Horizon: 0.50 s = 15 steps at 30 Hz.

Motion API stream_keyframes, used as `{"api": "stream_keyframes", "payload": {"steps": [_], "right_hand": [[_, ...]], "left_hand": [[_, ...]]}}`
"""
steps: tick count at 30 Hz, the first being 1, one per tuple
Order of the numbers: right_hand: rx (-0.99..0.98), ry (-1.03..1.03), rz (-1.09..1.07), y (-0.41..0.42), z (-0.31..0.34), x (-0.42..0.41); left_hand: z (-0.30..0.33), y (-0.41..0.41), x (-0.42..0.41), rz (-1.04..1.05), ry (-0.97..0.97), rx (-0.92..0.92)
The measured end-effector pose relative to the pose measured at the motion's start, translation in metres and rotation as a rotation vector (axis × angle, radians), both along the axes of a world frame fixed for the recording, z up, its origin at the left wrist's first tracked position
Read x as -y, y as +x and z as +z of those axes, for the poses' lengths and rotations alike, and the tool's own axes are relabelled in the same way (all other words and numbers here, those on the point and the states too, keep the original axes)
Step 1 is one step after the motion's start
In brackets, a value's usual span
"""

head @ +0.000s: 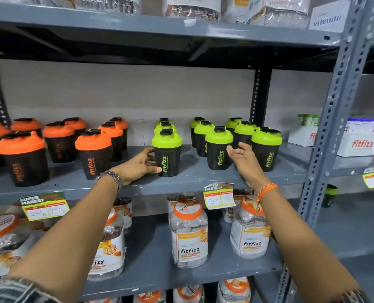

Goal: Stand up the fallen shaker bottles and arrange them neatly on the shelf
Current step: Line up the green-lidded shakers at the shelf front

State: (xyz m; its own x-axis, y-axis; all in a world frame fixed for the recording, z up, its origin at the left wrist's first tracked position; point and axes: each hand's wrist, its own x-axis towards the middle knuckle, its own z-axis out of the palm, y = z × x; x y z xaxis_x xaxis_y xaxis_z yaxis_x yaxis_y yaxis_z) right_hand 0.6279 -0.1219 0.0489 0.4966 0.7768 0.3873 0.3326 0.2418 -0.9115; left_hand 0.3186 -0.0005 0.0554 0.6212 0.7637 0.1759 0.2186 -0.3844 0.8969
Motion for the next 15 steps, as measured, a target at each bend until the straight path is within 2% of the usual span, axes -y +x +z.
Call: {"api": "stream_keyframes", "payload": {"steps": [3,6,9,15], "right_hand": [[-0.077,-0.045,0.165,0.005,0.016,-0.009],[-0.069,-0.044,0.278,0.012,0.016,-0.020],[-0.122,-0.047,0.300,-0.001,0.022,-0.014],[-0.099,-0.083,0.385,0.005,0.013,-0.010]], "left_hand": [[0.001,0.001,-0.009,-0.044,-0.018,-0.015],[-0.001,0.006,-0.007,-0.015,0.016,0.004],[-0.005,0.011,-0.005,0.021,0.063,0.019],[-0.011,0.014,-0.007,0.051,0.098,0.025]]}}
